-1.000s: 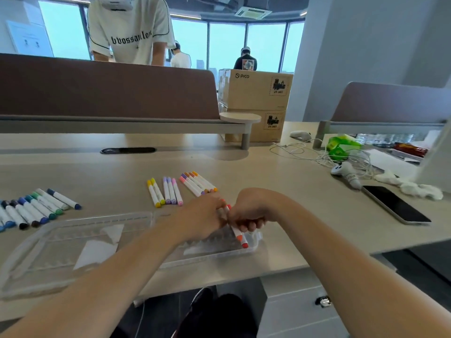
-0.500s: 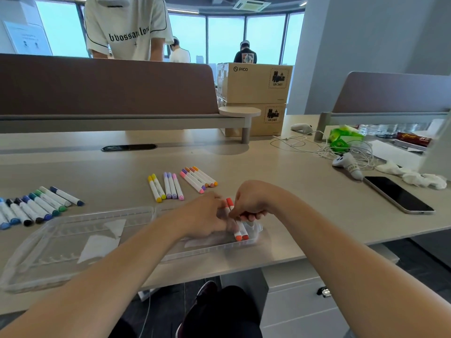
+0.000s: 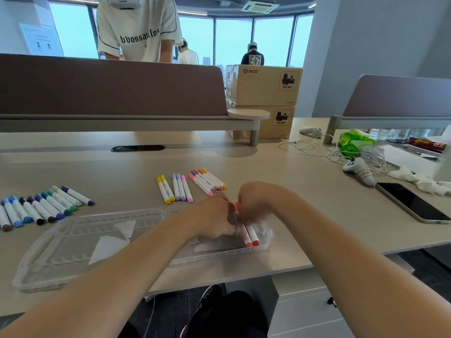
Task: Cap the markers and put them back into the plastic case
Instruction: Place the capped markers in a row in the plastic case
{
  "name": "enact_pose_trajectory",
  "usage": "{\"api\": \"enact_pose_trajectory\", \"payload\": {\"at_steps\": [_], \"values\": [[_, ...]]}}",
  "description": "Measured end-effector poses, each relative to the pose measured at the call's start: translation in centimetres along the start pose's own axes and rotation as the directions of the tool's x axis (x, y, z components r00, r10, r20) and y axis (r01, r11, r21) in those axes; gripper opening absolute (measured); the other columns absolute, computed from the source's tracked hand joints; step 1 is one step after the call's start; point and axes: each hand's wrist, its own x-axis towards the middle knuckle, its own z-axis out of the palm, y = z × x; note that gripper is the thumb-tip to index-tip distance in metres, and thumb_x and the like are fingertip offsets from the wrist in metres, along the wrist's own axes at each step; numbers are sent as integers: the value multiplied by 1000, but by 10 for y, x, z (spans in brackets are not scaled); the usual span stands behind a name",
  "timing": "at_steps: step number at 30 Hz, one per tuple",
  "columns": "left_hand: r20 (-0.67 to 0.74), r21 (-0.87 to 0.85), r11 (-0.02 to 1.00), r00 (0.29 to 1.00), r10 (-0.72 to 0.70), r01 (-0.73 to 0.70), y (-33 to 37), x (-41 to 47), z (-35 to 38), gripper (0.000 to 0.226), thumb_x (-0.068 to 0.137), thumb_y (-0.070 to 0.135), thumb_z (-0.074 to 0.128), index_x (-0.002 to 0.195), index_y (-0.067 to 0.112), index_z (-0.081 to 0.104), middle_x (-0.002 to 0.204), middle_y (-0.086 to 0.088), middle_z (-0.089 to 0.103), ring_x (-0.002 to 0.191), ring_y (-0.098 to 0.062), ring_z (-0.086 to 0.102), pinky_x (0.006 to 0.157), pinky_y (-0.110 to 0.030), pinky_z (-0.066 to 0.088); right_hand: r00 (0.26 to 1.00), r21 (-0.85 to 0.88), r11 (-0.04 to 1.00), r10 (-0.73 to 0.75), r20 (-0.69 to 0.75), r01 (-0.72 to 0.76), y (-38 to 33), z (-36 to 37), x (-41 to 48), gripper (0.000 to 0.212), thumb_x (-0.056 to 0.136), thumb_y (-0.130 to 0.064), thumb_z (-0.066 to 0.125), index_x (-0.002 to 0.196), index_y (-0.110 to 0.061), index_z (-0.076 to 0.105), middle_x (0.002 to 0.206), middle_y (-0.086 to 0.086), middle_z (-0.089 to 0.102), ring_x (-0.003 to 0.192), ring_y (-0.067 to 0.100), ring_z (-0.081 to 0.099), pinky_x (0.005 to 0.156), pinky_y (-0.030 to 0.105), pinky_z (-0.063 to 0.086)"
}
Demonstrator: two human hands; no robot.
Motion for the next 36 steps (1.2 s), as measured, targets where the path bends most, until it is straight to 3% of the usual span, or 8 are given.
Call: {"api": "enact_pose_trajectory", "payload": {"at_steps": [4,8,10,12,18,22,31,36], "values": [[-191,-71,986,968,-164,153,-12,3,-21,48,90,43,64,131,20,61,132,1,60,117,-20,57,93,-27,42,978,90,996,17,-207,1,5,-7,18,29,93,-24,61,70,-6,65,58,7,56,50,20,49,56,25,42],[-314,-134,966,915,-252,220,-35,8,-44,28,96,28,53,90,8,72,93,-10,68,81,-22,60,91,-38,38,909,132,991,39,-414,17,2,-15,55,23,90,-22,66,74,-5,66,71,6,60,72,22,60,62,28,42],[-337,-212,946,890,-307,247,-48,15,-54,26,95,21,50,87,6,70,87,-10,67,74,-23,64,88,-39,46,892,154,988,56,-449,15,-3,-21,74,22,89,-20,67,71,-7,63,69,5,57,71,22,58,59,27,39],[-356,-235,940,877,-321,249,-58,22,-62,24,95,21,50,92,8,71,86,-6,68,75,-25,68,75,-36,51,881,165,986,68,-468,12,-11,-27,93,26,87,-15,67,64,-11,56,66,5,53,65,19,54,54,25,37],[-346,-224,932,871,-348,283,-77,42,-72,27,96,23,53,105,6,71,98,-12,70,90,-25,64,84,-40,51,857,117,993,63,-512,-3,-33,-45,134,26,91,-14,63,67,-15,52,72,2,56,67,15,56,63,26,46],[-339,-252,929,875,-347,270,-86,47,-74,27,97,26,52,102,8,72,90,-8,69,81,-20,63,73,-34,49,852,104,995,61,-520,-7,-44,-48,147,11,92,-19,65,83,-14,61,78,1,57,75,17,61,78,28,54],[-325,-306,910,867,-377,281,-99,46,-71,21,97,26,52,101,14,69,77,0,62,63,-11,52,55,-25,37,880,67,995,96,-465,-74,-56,-47,145,27,89,-7,62,67,-15,49,73,3,52,69,15,53,73,27,50],[-323,-301,913,872,-369,275,-103,44,-70,12,98,28,52,91,27,62,81,-2,65,65,-11,55,59,-26,42,874,43,996,87,-478,-76,-55,-48,142,27,91,-7,60,67,-13,49,71,3,51,63,13,50,66,26,45]]}}
